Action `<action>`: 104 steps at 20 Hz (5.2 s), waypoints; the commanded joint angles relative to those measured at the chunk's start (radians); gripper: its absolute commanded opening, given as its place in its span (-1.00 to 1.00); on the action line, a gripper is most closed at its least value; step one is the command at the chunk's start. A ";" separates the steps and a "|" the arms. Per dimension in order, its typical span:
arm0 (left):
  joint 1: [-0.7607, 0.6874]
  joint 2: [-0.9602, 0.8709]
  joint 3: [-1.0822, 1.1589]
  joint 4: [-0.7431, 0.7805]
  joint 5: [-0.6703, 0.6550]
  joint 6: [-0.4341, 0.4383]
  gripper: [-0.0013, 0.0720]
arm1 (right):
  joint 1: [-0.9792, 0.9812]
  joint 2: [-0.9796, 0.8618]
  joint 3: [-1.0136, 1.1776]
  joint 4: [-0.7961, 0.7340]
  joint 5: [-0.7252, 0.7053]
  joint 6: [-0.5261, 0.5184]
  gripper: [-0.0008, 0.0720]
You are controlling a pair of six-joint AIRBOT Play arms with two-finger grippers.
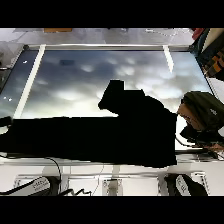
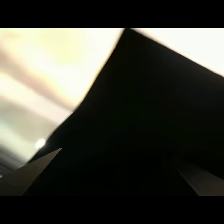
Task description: Fold the clothes and pants, and hang the long-sleeved shirts on hangers.
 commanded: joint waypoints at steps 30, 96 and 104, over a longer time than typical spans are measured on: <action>-0.777 -0.410 0.179 -1.059 0.201 0.247 0.97 | -0.050 -0.702 0.205 0.697 0.071 -0.734 -0.90; -0.869 -0.490 0.645 -0.419 -0.007 -0.010 0.97 | -0.051 -0.514 0.239 0.540 0.019 -0.623 -0.90; -0.950 -0.645 0.648 -0.419 0.183 -0.033 0.65 | -0.051 -0.514 0.239 0.540 0.017 -0.623 -0.90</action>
